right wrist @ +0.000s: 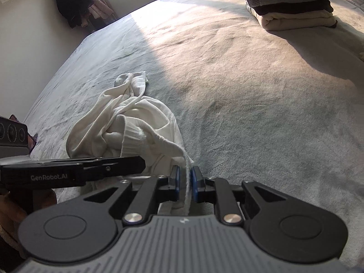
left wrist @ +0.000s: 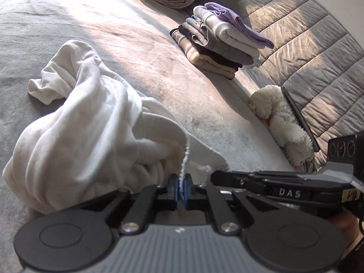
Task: Fold clothes
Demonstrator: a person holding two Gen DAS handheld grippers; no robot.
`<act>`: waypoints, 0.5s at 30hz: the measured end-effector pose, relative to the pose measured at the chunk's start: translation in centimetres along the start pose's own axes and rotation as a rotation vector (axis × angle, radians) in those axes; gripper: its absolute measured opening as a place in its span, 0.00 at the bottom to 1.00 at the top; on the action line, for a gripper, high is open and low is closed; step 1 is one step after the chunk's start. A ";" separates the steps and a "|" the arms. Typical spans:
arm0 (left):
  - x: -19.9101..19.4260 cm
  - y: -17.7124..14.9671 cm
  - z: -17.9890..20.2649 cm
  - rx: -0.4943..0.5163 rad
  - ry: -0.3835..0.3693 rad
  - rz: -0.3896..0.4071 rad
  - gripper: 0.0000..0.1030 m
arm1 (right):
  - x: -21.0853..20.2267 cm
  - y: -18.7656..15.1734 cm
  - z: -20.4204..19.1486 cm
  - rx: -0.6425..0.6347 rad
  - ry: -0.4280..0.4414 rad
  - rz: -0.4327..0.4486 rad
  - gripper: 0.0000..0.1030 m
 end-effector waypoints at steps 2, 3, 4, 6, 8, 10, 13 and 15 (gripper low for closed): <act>-1.0 -0.3 -0.3 0.029 -0.016 0.013 0.04 | -0.3 0.1 0.3 -0.003 -0.021 0.017 0.13; -1.7 -0.5 -0.4 0.040 -0.028 0.023 0.04 | -0.5 0.2 0.3 -0.006 -0.023 0.026 0.12; -2.4 -0.6 -0.5 0.057 -0.042 0.034 0.04 | -0.7 0.2 0.3 -0.010 -0.022 0.034 0.11; -3.8 -0.9 -0.4 0.100 -0.073 0.060 0.04 | -1.1 0.3 0.3 -0.013 -0.011 0.044 0.10; -5.0 -1.0 -0.2 0.141 -0.102 0.082 0.04 | -1.4 0.2 0.0 -0.023 0.000 0.047 0.10; -6.0 -1.2 -0.1 0.180 -0.115 0.102 0.04 | -1.6 0.0 -0.4 -0.038 0.013 0.043 0.09; -7.2 -1.3 -0.3 0.217 -0.105 0.125 0.04 | -2.0 -0.1 -1.3 -0.065 0.032 0.046 0.08; -8.1 -1.2 -1.0 0.207 -0.090 0.145 0.04 | -2.3 -0.1 -1.9 -0.084 0.047 0.051 0.07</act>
Point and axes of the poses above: each gripper's, at about its wrist camera, not at the fingertips, and x roughly the way its jaws point, z to its right, y to its top, the point moved 4 cm from there along x, roughly the way its jaws point, and after that the axes turned 10 degrees about y, right-handed, at the moved point
